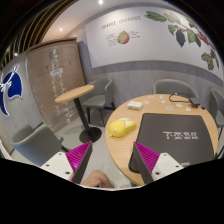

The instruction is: Arrange mouse

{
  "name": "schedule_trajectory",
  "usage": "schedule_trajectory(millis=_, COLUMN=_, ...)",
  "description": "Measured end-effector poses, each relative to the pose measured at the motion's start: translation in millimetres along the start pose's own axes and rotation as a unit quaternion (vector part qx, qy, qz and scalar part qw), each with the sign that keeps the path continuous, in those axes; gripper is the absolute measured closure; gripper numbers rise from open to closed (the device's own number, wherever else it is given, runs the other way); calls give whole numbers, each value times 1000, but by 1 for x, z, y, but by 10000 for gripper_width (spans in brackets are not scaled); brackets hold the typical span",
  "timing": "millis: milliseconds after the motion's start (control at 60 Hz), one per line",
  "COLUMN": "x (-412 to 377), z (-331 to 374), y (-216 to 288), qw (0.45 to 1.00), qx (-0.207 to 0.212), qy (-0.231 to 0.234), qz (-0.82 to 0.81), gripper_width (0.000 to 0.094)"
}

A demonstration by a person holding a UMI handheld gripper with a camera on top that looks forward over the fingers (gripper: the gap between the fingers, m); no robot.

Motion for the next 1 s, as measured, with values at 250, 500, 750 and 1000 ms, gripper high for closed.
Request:
schedule_trajectory(millis=250, x=3, z=-73, y=35, qw=999, qx=-29, qy=-28, qz=-15, gripper_width=87)
schedule_trajectory(millis=500, x=29, z=-116, y=66, qw=993, qx=-17, qy=-115, qz=-17, gripper_width=397)
schedule_trajectory(millis=750, x=17, z=-71, y=95, qw=997, qx=50, qy=-57, qz=-18, gripper_width=569)
schedule_trajectory(millis=1000, x=149, z=42, y=95, qw=981, qx=98, qy=-164, qz=-33, gripper_width=570)
Point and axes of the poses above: the point between the fingertips, and its own axes, seen from behind it with the camera up: x to the right, y up, z backward, against the way the camera looks, the point moved 2 cm from there along z, backward, against the way the camera looks, and after that the axes turned 12 degrees about -x, right-handed, at the moved point
